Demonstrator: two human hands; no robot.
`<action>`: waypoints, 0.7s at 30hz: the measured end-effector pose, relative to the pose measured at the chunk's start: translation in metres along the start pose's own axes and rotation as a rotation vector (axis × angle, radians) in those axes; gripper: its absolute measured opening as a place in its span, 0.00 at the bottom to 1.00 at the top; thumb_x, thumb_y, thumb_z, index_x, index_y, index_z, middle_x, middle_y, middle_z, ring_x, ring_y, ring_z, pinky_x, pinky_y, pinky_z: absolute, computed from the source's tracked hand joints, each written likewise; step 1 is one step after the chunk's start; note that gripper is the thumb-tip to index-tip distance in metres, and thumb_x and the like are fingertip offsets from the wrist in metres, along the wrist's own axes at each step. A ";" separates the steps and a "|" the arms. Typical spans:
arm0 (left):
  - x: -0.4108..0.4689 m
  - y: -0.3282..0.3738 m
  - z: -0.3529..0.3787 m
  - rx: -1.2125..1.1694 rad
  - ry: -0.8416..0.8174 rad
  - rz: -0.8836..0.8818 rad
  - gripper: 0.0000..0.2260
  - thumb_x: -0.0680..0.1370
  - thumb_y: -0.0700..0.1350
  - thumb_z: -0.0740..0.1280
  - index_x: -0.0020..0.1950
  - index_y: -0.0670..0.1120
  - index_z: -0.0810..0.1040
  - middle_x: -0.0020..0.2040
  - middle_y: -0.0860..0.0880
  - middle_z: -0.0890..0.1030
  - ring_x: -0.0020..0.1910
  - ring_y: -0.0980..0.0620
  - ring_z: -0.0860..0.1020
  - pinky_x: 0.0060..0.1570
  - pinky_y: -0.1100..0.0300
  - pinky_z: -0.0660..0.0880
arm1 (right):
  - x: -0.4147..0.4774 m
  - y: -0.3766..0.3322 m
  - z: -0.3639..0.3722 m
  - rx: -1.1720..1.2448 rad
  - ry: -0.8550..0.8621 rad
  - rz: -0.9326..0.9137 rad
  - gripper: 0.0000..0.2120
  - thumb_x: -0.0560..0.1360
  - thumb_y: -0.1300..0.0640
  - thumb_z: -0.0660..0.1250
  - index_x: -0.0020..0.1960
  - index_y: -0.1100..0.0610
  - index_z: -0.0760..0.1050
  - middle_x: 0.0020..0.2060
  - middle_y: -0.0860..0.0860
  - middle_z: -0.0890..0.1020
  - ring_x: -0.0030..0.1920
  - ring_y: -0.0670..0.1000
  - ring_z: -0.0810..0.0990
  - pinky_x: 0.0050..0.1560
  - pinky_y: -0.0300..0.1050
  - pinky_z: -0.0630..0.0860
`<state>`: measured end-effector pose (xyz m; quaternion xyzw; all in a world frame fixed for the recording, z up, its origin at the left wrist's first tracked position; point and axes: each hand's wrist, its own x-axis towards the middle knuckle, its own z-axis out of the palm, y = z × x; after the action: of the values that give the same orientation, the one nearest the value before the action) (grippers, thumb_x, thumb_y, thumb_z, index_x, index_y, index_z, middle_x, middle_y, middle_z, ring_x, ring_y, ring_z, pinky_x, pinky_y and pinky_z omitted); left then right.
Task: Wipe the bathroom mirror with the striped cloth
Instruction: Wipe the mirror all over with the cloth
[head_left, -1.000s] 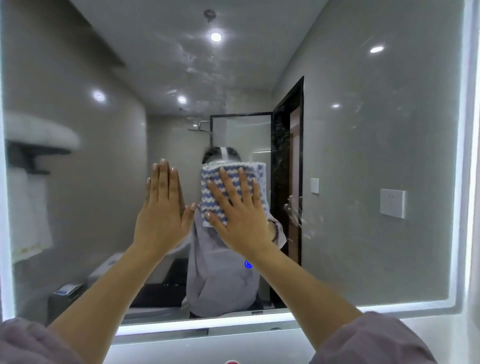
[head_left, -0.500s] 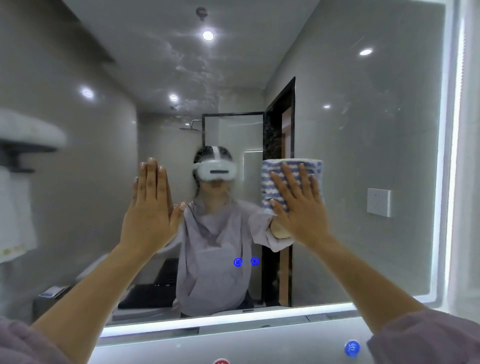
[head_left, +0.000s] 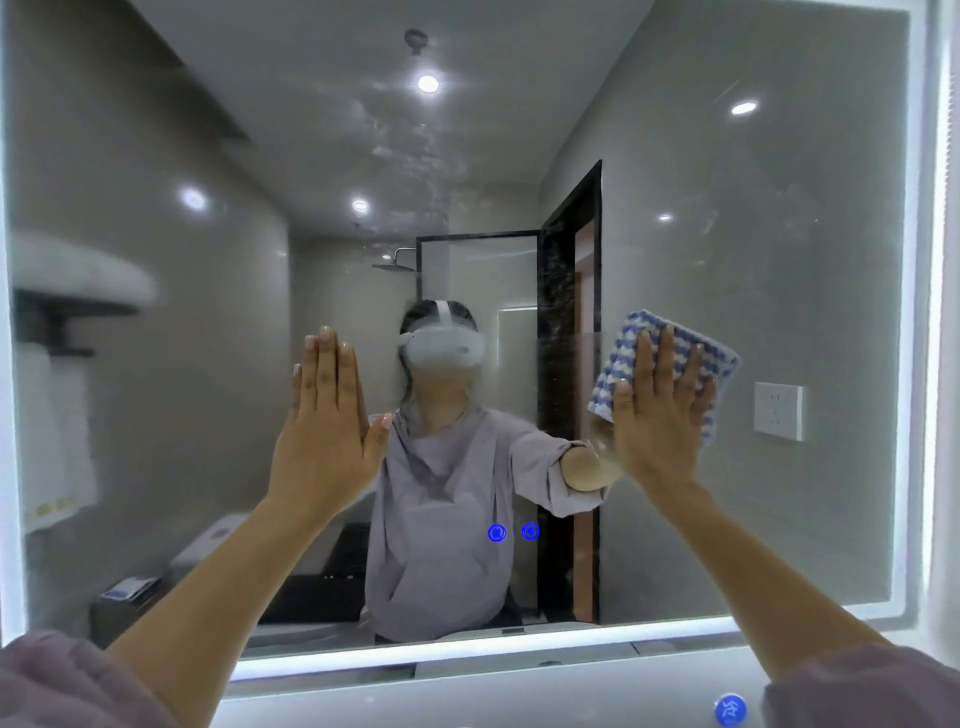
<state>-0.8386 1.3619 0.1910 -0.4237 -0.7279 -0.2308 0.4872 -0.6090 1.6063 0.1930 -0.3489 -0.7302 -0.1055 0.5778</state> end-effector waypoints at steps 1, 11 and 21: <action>0.000 0.000 0.000 -0.001 0.002 0.002 0.37 0.78 0.60 0.45 0.76 0.34 0.42 0.77 0.36 0.42 0.77 0.41 0.40 0.76 0.47 0.43 | -0.002 -0.011 0.003 -0.012 0.015 -0.022 0.30 0.80 0.43 0.38 0.79 0.54 0.48 0.78 0.57 0.51 0.77 0.63 0.45 0.74 0.62 0.40; 0.000 0.001 0.000 -0.024 0.006 -0.006 0.36 0.78 0.59 0.47 0.76 0.36 0.39 0.77 0.39 0.37 0.77 0.43 0.37 0.76 0.48 0.41 | -0.011 -0.107 0.020 0.020 0.070 -0.298 0.28 0.82 0.43 0.45 0.78 0.47 0.38 0.77 0.48 0.39 0.77 0.61 0.42 0.74 0.64 0.42; -0.001 0.001 -0.001 -0.028 -0.022 -0.015 0.36 0.78 0.61 0.41 0.75 0.38 0.35 0.76 0.40 0.34 0.77 0.44 0.35 0.76 0.49 0.39 | -0.012 -0.187 0.021 -0.032 -0.067 -0.516 0.27 0.82 0.43 0.41 0.77 0.47 0.38 0.76 0.49 0.37 0.76 0.58 0.35 0.74 0.60 0.37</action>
<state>-0.8376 1.3614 0.1905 -0.4277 -0.7330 -0.2399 0.4714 -0.7428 1.4762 0.2223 -0.1634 -0.8120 -0.2492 0.5018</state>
